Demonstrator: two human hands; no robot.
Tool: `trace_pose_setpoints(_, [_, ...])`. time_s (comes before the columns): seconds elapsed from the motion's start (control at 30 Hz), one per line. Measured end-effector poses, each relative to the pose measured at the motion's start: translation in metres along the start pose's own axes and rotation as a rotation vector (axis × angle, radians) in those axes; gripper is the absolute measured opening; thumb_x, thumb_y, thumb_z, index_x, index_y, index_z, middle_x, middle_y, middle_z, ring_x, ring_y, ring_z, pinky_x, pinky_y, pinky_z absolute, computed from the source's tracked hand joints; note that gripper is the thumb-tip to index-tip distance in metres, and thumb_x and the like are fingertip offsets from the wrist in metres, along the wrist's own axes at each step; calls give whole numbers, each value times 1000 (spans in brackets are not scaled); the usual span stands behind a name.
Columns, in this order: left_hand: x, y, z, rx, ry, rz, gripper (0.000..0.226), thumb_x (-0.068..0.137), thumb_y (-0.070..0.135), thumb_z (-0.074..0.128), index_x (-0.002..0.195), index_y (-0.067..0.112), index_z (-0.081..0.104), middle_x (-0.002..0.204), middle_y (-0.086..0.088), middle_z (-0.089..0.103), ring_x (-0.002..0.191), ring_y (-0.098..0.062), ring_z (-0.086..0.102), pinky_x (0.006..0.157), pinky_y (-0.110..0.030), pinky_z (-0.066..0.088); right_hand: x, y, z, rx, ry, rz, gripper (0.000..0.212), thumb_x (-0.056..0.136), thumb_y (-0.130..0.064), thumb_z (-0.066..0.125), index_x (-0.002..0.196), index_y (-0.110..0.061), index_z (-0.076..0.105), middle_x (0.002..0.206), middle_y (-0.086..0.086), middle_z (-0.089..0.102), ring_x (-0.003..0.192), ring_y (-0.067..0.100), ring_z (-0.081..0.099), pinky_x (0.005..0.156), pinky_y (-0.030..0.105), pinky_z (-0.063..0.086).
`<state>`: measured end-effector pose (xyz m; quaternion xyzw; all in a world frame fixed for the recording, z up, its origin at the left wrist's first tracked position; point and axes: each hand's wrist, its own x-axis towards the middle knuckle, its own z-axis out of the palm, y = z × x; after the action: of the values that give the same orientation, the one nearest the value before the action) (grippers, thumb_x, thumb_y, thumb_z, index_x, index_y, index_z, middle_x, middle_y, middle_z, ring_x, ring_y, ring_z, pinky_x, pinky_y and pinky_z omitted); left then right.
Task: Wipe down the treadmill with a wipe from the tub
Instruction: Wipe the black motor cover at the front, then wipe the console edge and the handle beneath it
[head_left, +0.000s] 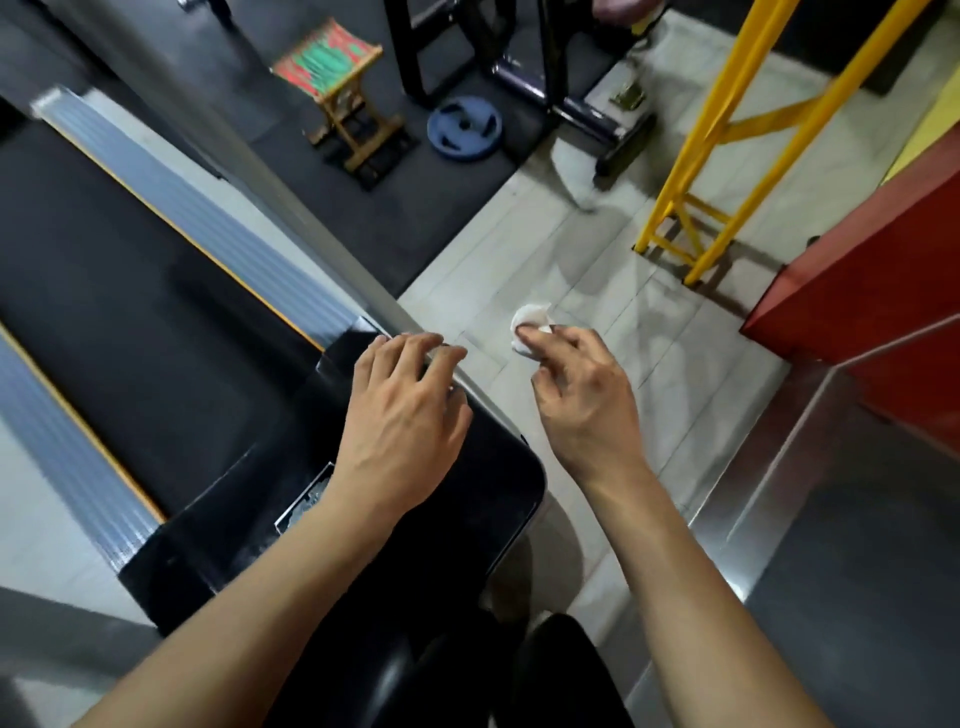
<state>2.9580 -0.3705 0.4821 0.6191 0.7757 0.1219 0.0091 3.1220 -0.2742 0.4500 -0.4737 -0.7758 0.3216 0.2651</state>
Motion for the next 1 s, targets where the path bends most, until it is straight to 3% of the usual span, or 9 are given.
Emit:
trace_pose_setpoints(0.33, [93, 23, -62, 89, 165, -92, 42, 90, 32, 53, 128, 17, 62, 136, -8, 59, 129, -33, 52, 114, -52, 34, 130, -32, -76, -136, 23, -367, 52, 82, 1, 65, 126, -26, 68, 126, 1, 62, 112, 24, 60, 92, 37, 54])
trace_pose_setpoints(0.53, [188, 51, -71, 197, 230, -282, 43, 90, 33, 56, 130, 19, 61, 138, -8, 57, 133, -34, 49, 116, -52, 32, 255, -10, -117, -222, -31, -717, 56, 76, 8, 71, 123, -23, 68, 125, 7, 63, 99, 33, 64, 80, 40, 58])
trace_pose_setpoints(0.67, [241, 67, -80, 238, 301, -431, 41, 88, 31, 56, 127, 19, 63, 136, -8, 59, 131, -32, 51, 118, -50, 30, 331, 2, -139, -227, -99, -838, 62, 73, 10, 71, 124, -24, 66, 125, 12, 64, 100, 35, 65, 79, 44, 59])
trace_pose_setpoints(0.8, [278, 69, -97, 301, 324, -526, 44, 89, 34, 51, 128, 18, 64, 133, -9, 60, 127, -31, 53, 116, -48, 32, 400, -10, -143, -164, -166, -903, 64, 73, 11, 70, 127, -24, 66, 124, 11, 63, 102, 34, 64, 82, 45, 58])
trace_pose_setpoints(1.0, [324, 41, -132, 357, 392, -674, 40, 90, 38, 49, 121, 21, 66, 122, -2, 64, 117, -24, 58, 100, -41, 46, 487, -73, -113, -55, -214, -1055, 56, 76, 8, 74, 125, -18, 68, 123, 11, 65, 103, 31, 64, 81, 44, 59])
